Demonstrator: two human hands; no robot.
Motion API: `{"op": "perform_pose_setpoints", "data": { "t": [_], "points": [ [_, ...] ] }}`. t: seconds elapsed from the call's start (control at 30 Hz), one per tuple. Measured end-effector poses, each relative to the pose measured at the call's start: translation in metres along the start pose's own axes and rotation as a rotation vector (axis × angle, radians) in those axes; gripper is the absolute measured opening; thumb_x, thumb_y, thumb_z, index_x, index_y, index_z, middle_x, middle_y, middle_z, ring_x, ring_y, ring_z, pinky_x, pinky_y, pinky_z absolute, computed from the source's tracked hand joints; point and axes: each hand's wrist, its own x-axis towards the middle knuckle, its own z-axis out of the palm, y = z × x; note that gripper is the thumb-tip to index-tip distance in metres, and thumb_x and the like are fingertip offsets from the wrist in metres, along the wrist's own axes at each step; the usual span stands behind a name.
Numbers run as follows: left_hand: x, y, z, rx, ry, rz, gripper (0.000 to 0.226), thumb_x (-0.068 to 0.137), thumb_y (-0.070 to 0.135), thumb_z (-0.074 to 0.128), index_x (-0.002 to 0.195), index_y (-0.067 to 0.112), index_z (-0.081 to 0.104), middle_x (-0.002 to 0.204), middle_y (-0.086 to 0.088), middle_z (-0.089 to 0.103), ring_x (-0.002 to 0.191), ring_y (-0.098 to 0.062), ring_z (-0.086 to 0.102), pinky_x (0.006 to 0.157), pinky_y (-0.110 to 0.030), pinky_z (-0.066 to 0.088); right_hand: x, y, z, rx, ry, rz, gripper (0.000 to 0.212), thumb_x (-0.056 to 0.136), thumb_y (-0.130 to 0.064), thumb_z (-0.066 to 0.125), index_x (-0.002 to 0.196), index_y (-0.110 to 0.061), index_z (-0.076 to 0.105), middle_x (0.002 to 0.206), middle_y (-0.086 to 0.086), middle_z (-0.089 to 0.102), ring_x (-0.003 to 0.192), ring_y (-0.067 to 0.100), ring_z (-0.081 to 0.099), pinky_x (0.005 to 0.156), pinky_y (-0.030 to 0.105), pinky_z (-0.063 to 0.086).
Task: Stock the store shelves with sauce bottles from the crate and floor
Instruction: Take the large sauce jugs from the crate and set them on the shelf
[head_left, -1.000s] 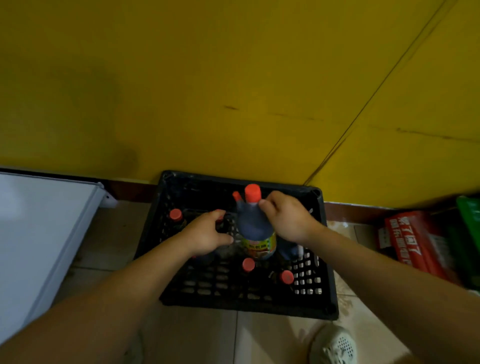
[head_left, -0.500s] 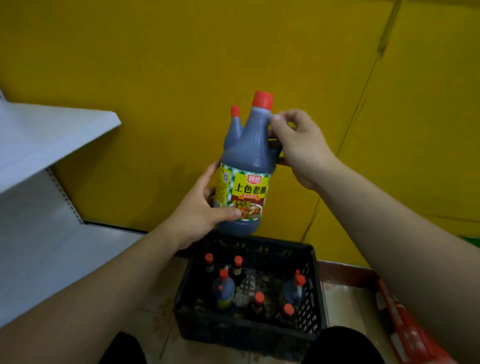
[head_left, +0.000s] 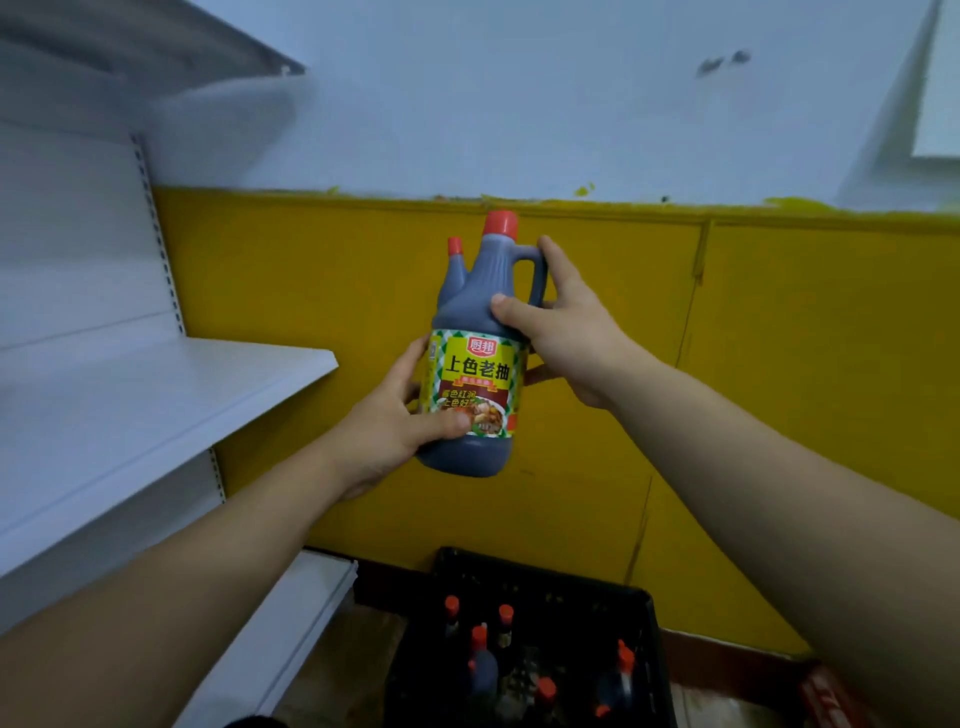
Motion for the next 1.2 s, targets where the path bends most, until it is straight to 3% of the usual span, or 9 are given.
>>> {"op": "perform_pose_setpoints", "data": {
  "t": [0.1,0.17,0.27,0.47,0.6,0.73,0.83,0.93,1.2],
  "points": [
    [-0.014,0.018,-0.013,0.082,0.061,0.037,0.107,0.065,0.011,0.085,0.147,0.039,0.021,0.129,-0.005,0.057,0.104,-0.016,0.065,0.08,-0.031,0.056,-0.001,-0.018,0.017,0.017,-0.021,-0.094,0.089,0.088,-0.026,0.069,0.151,-0.044,0.009,0.149,0.007,0.043,0.112,0.026,0.061,0.056,0.029,0.057],
    [-0.026,0.028,-0.023,0.101,0.131,0.06,0.1,0.073,0.003,0.075,0.149,0.035,0.018,0.125,-0.006,0.06,0.098,-0.013,0.067,0.072,-0.025,0.057,-0.001,-0.029,0.034,0.025,-0.042,-0.154,0.089,0.088,-0.026,0.07,0.151,-0.045,0.01,0.149,0.007,0.043,0.118,0.026,0.058,0.071,0.035,0.059],
    [-0.047,0.042,-0.043,0.155,0.219,0.084,0.096,0.075,0.001,0.073,0.147,0.036,0.02,0.118,-0.005,0.064,0.095,-0.012,0.069,0.074,-0.024,0.057,-0.001,-0.042,0.063,0.043,-0.085,-0.21,0.086,0.089,-0.026,0.068,0.15,-0.046,0.01,0.147,0.006,0.045,0.119,0.026,0.057,0.082,0.043,0.058],
    [-0.099,0.065,-0.094,0.296,0.373,0.062,0.096,0.065,0.021,0.08,0.142,0.044,0.029,0.121,0.005,0.061,0.099,-0.012,0.068,0.079,-0.029,0.056,-0.004,-0.068,0.13,0.125,-0.251,-0.247,0.085,0.092,-0.025,0.064,0.151,-0.046,0.006,0.149,0.008,0.042,0.118,0.027,0.058,0.078,0.037,0.059],
    [-0.143,0.073,-0.124,0.309,0.545,0.048,0.082,0.075,0.01,0.076,0.129,0.051,0.03,0.114,0.012,0.058,0.098,-0.012,0.066,0.07,-0.022,0.054,-0.013,-0.092,0.184,0.148,-0.425,-0.266,0.085,0.093,-0.024,0.063,0.151,-0.045,0.005,0.152,0.007,0.038,0.119,0.027,0.057,0.08,0.036,0.058],
    [-0.179,0.073,-0.149,0.335,0.724,0.003,0.088,0.076,0.008,0.076,0.131,0.051,0.023,0.111,0.021,0.05,0.103,-0.014,0.061,0.072,-0.024,0.052,-0.021,-0.103,0.233,0.223,-0.593,-0.258,0.086,0.092,-0.019,0.064,0.15,-0.047,0.006,0.151,0.008,0.038,0.119,0.028,0.057,0.078,0.036,0.059],
    [-0.194,0.072,-0.163,0.384,0.802,-0.058,0.094,0.076,0.008,0.076,0.142,0.042,0.019,0.121,0.012,0.051,0.108,-0.019,0.06,0.082,-0.031,0.053,-0.023,-0.104,0.264,0.279,-0.621,-0.226,0.087,0.091,-0.016,0.065,0.151,-0.045,0.008,0.144,0.012,0.045,0.117,0.03,0.058,0.089,0.049,0.055],
    [-0.199,0.066,-0.178,0.404,0.869,-0.099,0.099,0.074,0.006,0.078,0.145,0.038,0.017,0.128,0.004,0.051,0.109,-0.02,0.06,0.088,-0.037,0.052,-0.023,-0.096,0.291,0.3,-0.636,-0.228,0.079,0.093,-0.015,0.062,0.151,-0.039,0.014,0.144,0.012,0.046,0.117,0.03,0.058,0.092,0.048,0.054],
    [-0.183,0.027,-0.22,0.407,1.011,-0.154,0.1,0.072,-0.001,0.078,0.141,0.037,0.017,0.127,-0.003,0.053,0.102,-0.013,0.061,0.072,-0.022,0.053,0.016,-0.067,0.35,0.204,-0.774,-0.293,0.076,0.096,-0.016,0.058,0.152,-0.036,0.011,0.154,0.004,0.033,0.132,0.03,0.046,0.098,0.044,0.049]
  ]
}}
